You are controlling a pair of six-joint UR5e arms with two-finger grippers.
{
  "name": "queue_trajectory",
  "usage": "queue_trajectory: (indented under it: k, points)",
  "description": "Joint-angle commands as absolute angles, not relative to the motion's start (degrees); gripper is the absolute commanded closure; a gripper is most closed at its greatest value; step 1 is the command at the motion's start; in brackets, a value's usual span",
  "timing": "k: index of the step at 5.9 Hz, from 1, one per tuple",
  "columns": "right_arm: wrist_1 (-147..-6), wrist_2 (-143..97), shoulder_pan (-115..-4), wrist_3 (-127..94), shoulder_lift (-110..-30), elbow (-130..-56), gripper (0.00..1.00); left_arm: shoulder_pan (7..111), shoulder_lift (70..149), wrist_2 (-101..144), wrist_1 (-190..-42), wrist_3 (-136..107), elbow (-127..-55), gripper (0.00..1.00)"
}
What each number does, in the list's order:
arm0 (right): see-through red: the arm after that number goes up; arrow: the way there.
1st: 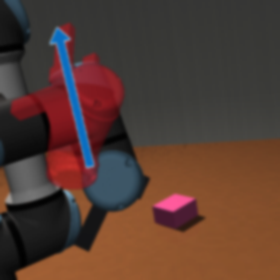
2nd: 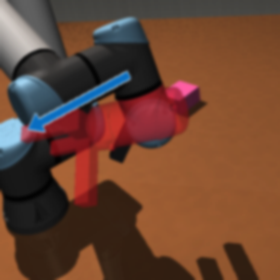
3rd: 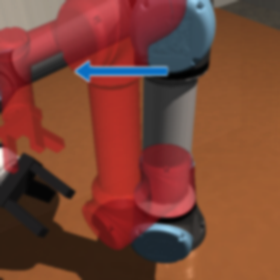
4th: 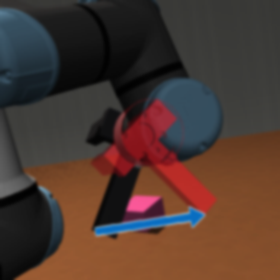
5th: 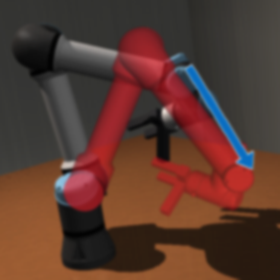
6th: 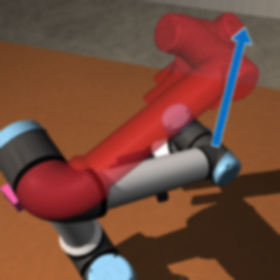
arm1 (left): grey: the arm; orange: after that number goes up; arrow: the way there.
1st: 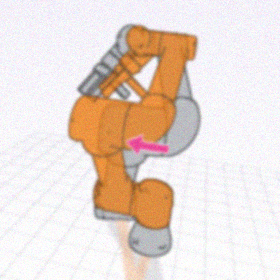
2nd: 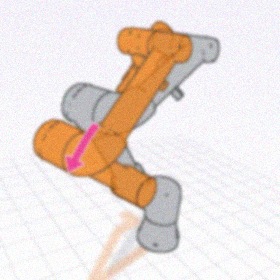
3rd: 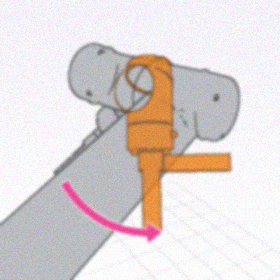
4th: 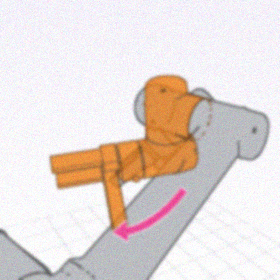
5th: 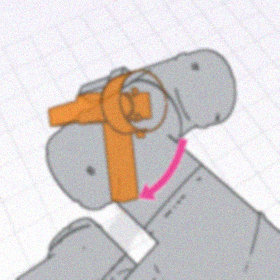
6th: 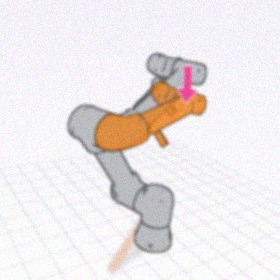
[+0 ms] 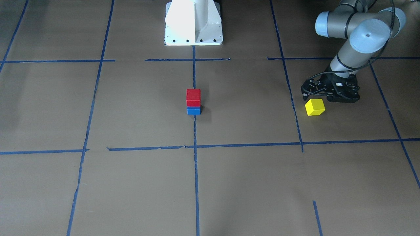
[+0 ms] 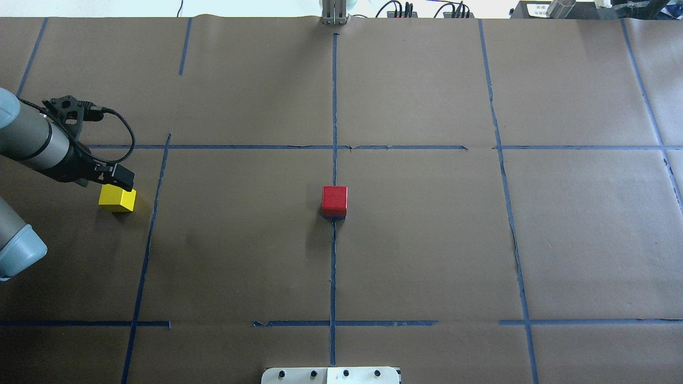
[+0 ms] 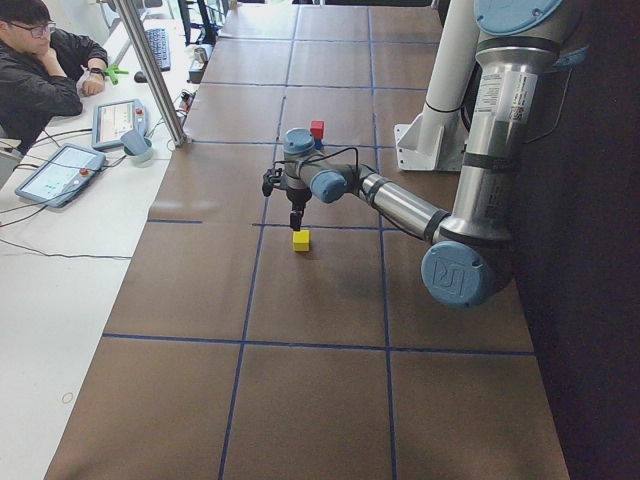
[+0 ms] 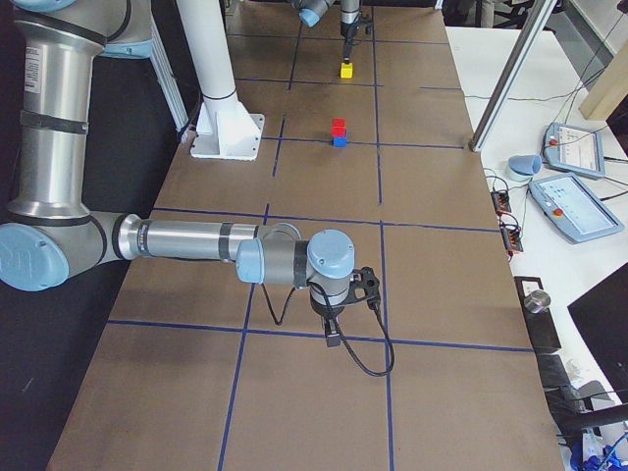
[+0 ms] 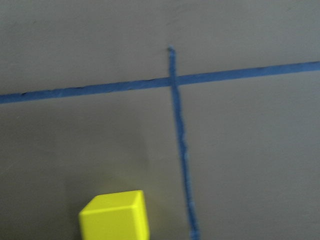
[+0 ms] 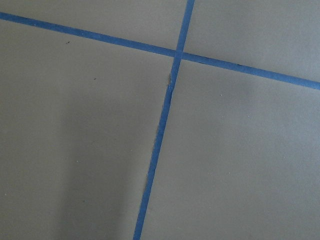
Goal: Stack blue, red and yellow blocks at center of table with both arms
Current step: 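Move the left gripper to the yellow cube and grasp it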
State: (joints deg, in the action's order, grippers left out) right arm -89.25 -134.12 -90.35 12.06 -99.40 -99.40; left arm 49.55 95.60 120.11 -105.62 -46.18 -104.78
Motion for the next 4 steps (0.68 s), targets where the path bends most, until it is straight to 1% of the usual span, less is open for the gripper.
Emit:
queue_trajectory:
  k: [1,4]
  points:
    - [-89.3,-134.1,-90.4,12.1,-99.4,-99.4,0.00,49.4,94.8,120.1,-107.4,-46.8,-102.3,0.00]
    - [-89.3,-134.1,-90.4,12.2,-99.5,-99.4,0.00,48.9,97.6,120.0,-108.1,-49.1,-96.9,0.00]
